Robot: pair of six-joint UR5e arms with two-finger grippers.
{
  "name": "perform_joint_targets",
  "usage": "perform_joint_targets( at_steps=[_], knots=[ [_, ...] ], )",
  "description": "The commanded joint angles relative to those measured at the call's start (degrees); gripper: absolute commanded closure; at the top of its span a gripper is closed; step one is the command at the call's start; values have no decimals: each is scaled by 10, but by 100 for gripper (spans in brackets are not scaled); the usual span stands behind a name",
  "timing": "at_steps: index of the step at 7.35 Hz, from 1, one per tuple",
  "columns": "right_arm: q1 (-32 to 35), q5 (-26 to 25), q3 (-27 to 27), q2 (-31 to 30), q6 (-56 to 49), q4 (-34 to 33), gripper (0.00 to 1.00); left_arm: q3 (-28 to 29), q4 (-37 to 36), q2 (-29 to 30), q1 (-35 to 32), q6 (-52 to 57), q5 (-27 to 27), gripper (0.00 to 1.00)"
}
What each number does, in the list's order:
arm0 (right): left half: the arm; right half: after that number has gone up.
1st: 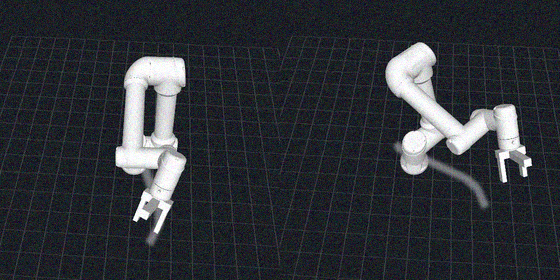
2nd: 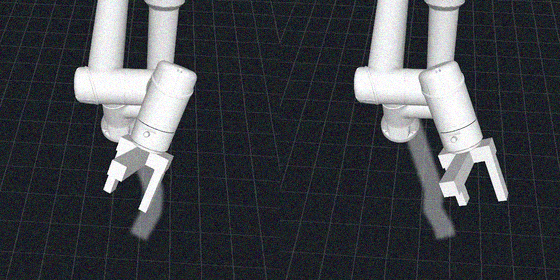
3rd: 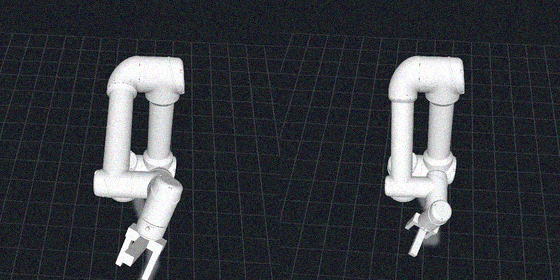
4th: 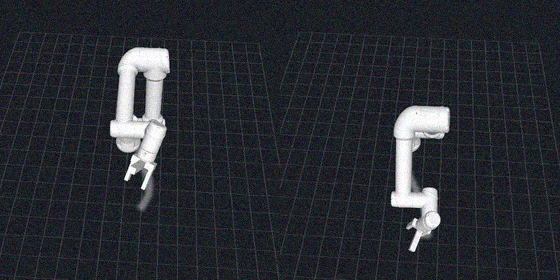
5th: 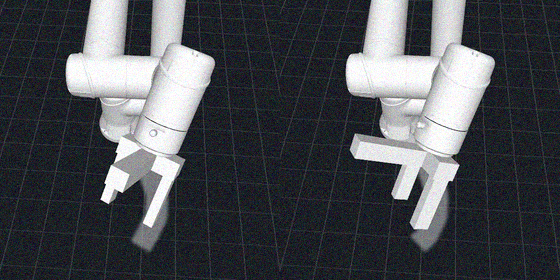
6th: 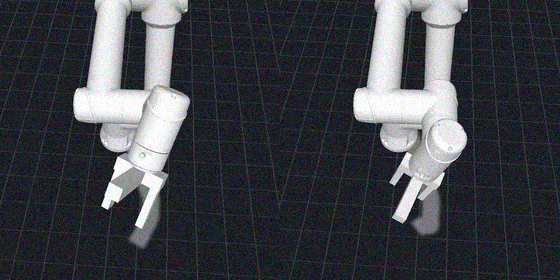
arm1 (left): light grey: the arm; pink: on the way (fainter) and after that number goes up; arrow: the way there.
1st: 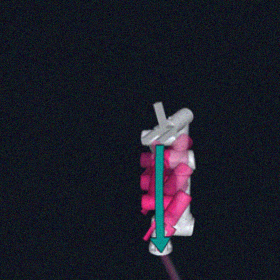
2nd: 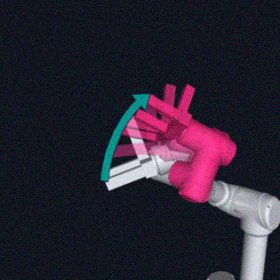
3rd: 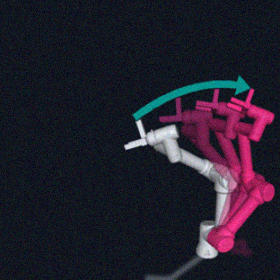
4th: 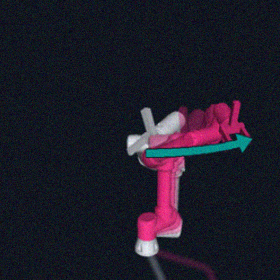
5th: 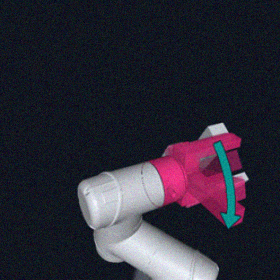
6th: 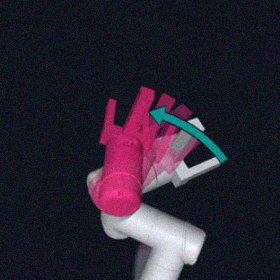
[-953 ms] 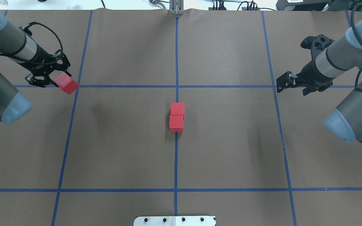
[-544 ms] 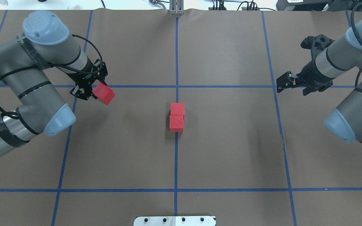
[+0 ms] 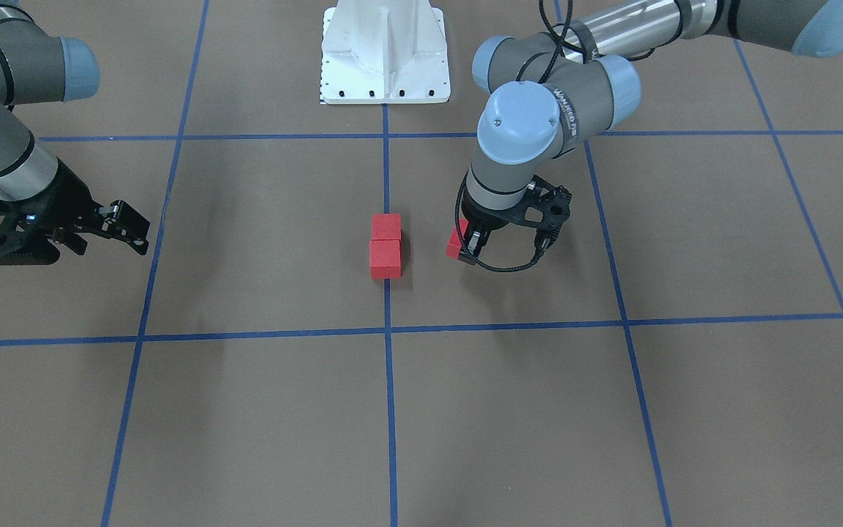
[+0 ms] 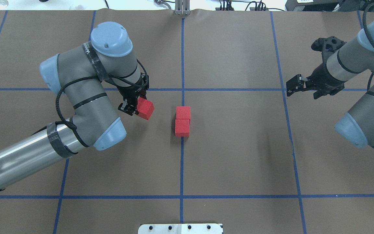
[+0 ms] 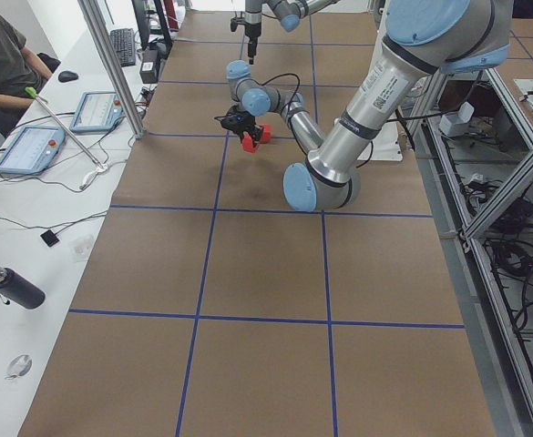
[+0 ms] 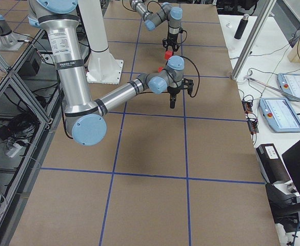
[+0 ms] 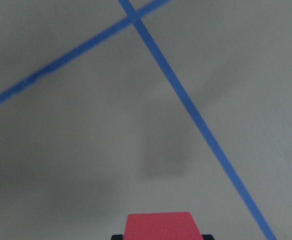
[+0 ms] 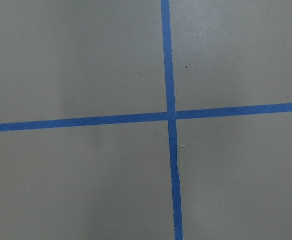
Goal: Form red blocks into L shape at center
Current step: 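Carry the red cube with the left gripper toward the two-cube pair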
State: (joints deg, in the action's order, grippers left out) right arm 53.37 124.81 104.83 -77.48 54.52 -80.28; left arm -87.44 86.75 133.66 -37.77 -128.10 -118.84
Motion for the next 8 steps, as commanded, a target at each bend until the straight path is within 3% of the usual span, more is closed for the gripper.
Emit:
perform_joint_targets(
  at_steps=[1,5,8],
  knots=[
    [0,0,-5,-2,-1,0,1,51,45,20,7,-86,5,100],
    [-1,0,-4,-5,-1,0,1,128,87,69,4,-197,6,100],
    [-1,0,-5,-5,-1,0,1,129,87,72,9,-202,6,100]
  ],
)
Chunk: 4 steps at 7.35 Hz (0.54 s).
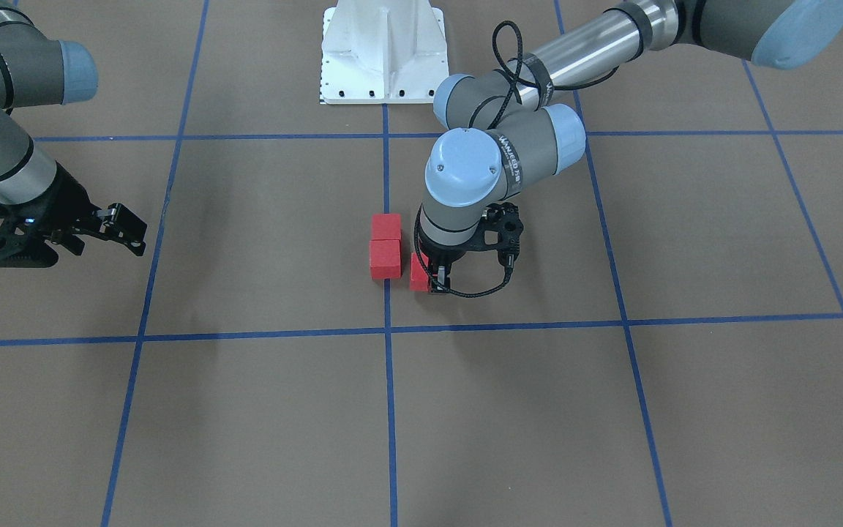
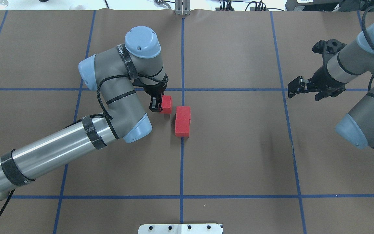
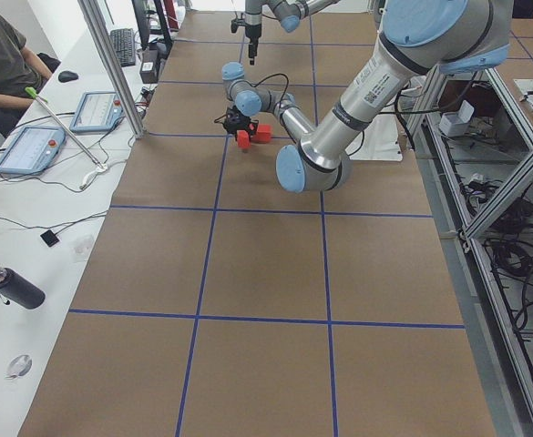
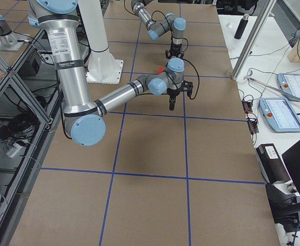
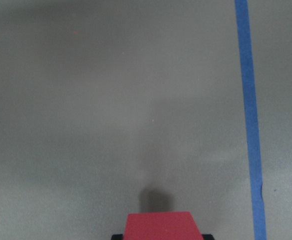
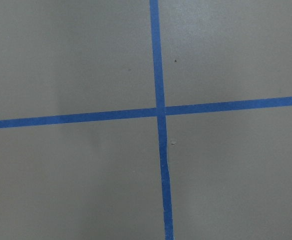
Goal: Form red blocks into L shape at center
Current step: 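Lower the cube beside the farther cube of the pair with the left gripper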
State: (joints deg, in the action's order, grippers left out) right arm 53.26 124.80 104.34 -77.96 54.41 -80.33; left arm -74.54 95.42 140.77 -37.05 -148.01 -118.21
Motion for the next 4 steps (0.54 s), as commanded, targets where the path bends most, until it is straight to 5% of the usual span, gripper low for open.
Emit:
perform_joint_targets(
  at_steps=[1,4],
  knots=[
    [0,0,0,0,0,0,1,-2,0,-1,1,-7,0,100],
    [0,0,0,1,0,0,1,-3,0,-4,2,-25,0,100]
  ],
)
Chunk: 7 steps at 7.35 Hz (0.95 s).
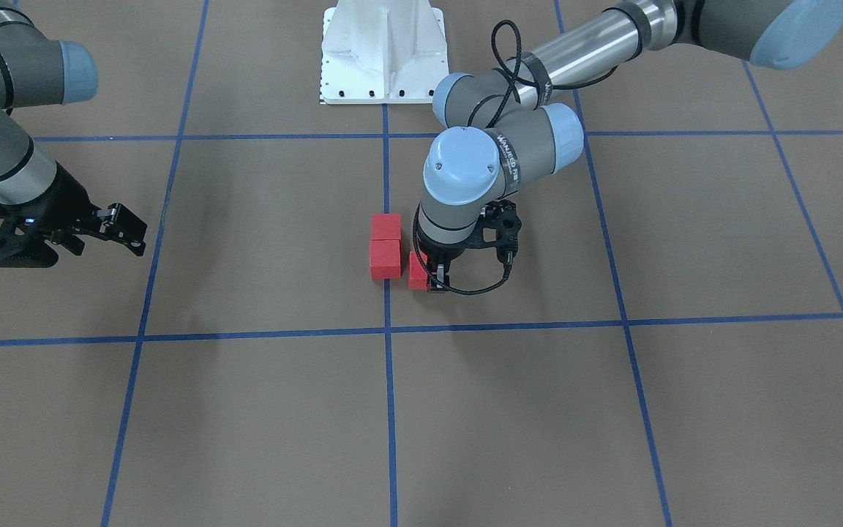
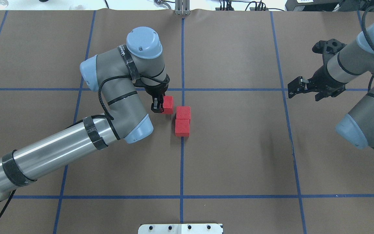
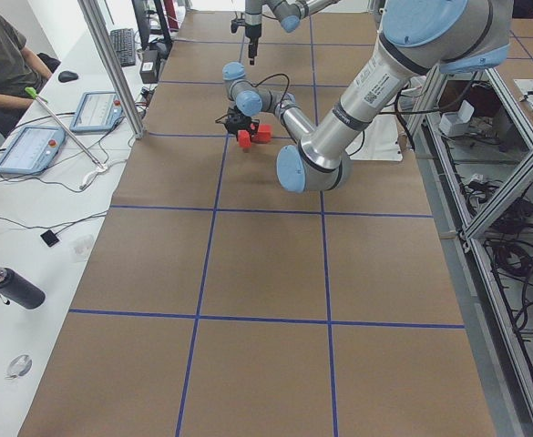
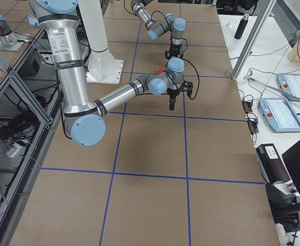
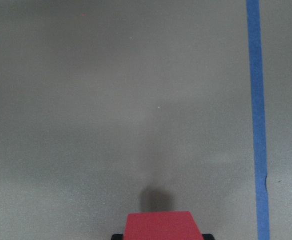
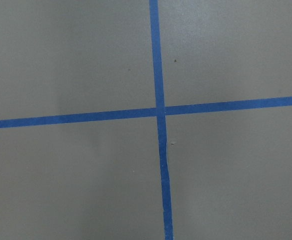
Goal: Form red blocks into L shape at center
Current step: 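Lower the cube beside the farther cube of the pair with the left gripper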
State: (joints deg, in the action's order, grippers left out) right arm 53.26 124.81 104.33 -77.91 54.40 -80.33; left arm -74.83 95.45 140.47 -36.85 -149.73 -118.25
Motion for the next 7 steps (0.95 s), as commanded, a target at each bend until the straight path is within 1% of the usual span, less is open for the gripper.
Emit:
perform_joint_targets(
  at_steps=[1,7],
  knots=[
    [0,0,0,0,0,0,1,-1,-1,-1,0,-14,-1,100],
    [0,0,4,4,2,0,1,-4,-1,-1,2,-45,-1,100]
  ],
)
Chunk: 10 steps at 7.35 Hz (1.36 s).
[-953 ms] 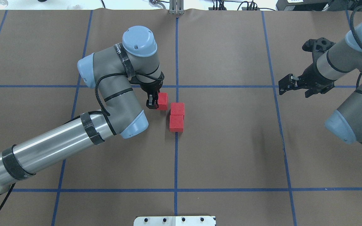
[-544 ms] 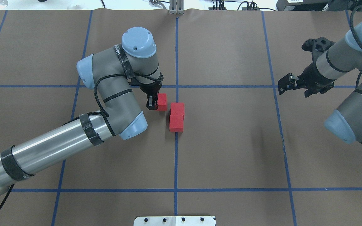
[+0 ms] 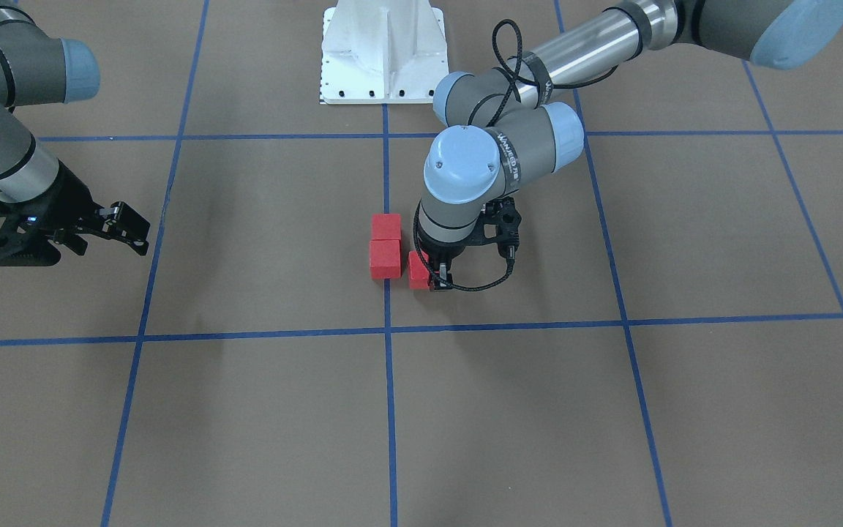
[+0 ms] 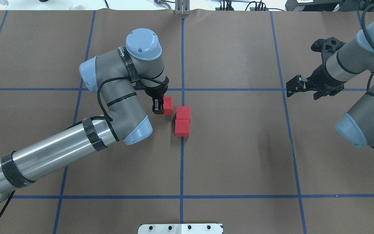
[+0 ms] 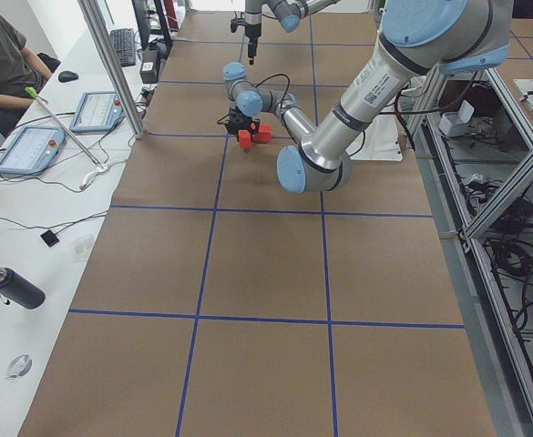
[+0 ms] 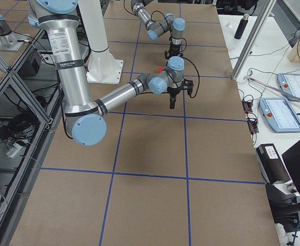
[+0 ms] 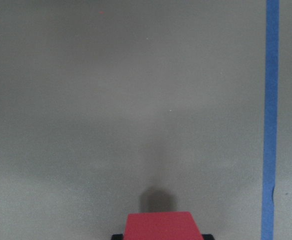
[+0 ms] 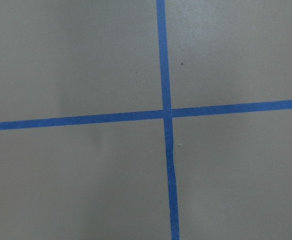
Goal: Form red blocks into L shape at center
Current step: 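Lower the cube beside the farther cube of the pair with the left gripper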
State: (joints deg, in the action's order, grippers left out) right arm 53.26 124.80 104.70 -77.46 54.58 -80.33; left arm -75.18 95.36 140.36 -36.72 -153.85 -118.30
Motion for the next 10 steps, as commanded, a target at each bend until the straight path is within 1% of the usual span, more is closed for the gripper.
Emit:
perform_joint_targets(
  at_steps=[1,3,4,6,10],
  knots=[
    [0,0,2,-1,0,0,1,-1,0,0,4,-4,0,100],
    [0,0,2,-1,0,0,1,-2,0,-2,8,-4,0,100],
    [0,0,1,-1,0,0,1,-11,0,-5,8,-4,0,100],
    [0,0,1,-1,0,0,1,-42,0,-32,10,-4,0,100],
    [0,0,0,-1,0,0,1,-39,0,-31,20,-5,0,100]
  ],
)
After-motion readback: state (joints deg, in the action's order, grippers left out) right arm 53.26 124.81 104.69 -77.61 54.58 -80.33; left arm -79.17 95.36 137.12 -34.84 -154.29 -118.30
